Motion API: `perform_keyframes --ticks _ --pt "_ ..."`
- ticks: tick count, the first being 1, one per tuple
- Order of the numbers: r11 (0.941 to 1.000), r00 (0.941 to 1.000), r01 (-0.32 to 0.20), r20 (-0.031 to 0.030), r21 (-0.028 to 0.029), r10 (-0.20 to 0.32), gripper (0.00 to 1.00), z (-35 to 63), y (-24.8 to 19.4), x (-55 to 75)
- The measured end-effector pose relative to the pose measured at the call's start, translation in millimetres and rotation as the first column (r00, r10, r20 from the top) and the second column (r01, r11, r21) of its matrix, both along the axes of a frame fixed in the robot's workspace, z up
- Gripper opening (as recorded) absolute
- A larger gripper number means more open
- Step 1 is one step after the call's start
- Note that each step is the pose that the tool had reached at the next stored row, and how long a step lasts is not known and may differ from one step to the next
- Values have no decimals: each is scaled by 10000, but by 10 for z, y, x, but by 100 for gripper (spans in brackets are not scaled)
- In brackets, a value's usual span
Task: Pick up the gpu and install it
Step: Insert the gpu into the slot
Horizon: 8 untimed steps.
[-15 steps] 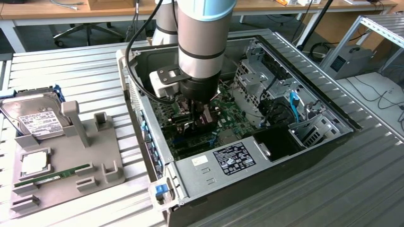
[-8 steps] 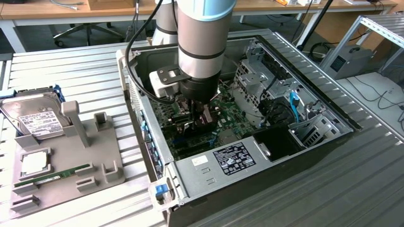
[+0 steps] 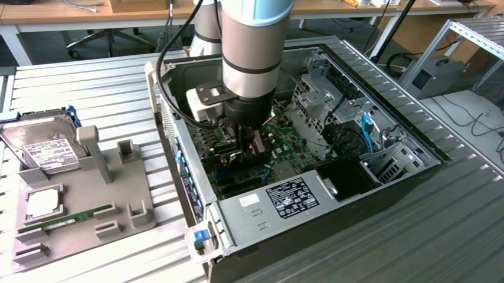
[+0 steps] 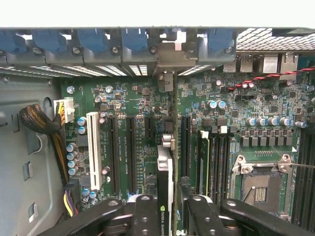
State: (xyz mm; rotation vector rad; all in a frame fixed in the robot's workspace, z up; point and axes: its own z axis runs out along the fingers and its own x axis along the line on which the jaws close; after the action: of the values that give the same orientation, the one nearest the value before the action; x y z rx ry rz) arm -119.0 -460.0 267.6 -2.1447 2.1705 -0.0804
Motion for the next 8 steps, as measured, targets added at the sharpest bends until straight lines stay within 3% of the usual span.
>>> perform_keyframes --ticks 1,2,8 --pt "10000 10000 1 -1 -1 -1 27 0 0 0" --pt "10000 10000 0 0 0 0 40 0 0 0" --pt "10000 10000 0 -24 0 0 40 2 0 33"
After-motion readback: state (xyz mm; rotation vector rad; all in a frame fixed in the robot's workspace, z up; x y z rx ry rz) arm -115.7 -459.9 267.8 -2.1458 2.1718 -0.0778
